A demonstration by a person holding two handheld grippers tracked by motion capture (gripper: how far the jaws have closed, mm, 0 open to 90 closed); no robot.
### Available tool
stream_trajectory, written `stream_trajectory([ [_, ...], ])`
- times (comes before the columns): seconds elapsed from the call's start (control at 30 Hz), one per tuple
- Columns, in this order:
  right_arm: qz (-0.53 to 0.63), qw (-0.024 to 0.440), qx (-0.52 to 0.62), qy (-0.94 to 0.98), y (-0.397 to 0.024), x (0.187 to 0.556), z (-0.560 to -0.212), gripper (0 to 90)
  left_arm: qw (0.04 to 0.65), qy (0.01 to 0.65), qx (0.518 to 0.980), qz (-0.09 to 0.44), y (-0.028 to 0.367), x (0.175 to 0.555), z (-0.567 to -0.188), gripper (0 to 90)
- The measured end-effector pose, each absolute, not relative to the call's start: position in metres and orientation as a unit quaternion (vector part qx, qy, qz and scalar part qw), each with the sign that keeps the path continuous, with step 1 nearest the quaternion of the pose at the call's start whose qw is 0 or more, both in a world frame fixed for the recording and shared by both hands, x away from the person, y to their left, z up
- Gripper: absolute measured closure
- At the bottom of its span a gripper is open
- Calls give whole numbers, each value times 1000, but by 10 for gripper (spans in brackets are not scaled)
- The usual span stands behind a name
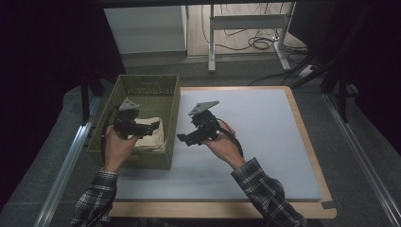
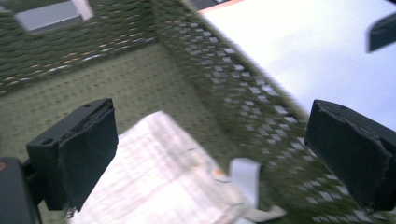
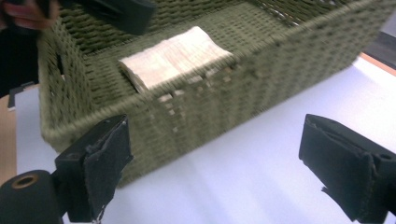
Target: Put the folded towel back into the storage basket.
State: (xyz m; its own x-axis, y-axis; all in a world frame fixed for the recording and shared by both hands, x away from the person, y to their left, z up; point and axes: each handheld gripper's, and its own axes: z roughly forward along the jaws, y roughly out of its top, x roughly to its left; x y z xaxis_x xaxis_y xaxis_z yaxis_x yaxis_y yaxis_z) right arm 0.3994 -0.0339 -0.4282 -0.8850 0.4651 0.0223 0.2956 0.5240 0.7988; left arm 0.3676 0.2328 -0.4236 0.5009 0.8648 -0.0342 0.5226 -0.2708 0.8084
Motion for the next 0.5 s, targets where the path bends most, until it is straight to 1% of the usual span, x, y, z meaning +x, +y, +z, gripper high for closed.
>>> stream_trajectory([
  [0.2,434,100,229,865,-57,396,-431,72,394,440,776,218,213,355,-423,11],
  [0.5,423,107,242,867,-89,388,-438,45,412,424,781,201,185,339,-429,0],
])
